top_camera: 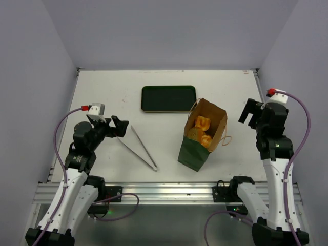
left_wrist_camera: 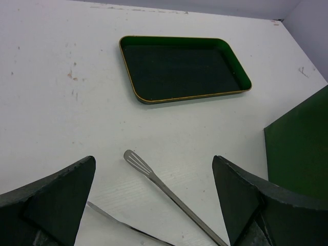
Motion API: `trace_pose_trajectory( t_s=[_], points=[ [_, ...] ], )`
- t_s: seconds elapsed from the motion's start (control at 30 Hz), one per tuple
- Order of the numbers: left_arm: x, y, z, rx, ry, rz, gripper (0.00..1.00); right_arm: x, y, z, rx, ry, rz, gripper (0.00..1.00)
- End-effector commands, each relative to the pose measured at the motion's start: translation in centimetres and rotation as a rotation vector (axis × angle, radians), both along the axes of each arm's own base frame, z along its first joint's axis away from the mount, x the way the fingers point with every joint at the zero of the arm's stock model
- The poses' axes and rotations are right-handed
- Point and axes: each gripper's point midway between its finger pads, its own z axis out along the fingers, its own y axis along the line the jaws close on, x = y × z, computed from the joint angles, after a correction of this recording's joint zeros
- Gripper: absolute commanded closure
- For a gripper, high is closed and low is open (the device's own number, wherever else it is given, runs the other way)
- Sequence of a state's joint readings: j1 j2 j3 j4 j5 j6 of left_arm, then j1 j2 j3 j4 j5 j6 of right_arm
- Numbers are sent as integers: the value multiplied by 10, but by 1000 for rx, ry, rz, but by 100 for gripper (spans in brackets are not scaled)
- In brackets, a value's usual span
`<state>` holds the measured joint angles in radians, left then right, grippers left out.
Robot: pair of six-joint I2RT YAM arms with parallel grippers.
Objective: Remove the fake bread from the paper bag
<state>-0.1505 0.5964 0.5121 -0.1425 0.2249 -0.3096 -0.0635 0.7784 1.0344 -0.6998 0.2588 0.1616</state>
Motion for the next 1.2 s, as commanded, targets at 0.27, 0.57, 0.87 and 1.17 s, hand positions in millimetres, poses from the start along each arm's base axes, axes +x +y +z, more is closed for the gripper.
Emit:
trace_pose_trajectory(
  t_s=[0.27,0.57,0.87,1.17],
  points=[
    [2,-1,10,11,-52,-20,0,-28,81,43,-132,-90,642,1],
    [3,-1,10,12,-51,-17,0,-48,97,59,-204,-84,797,1],
    [3,-1,10,11,-51,-20,0,-39,118,66,81,-103,757,1],
    [2,-1,13,10,-61,-18,0,-18,124,65,461,-3,523,1]
  ],
)
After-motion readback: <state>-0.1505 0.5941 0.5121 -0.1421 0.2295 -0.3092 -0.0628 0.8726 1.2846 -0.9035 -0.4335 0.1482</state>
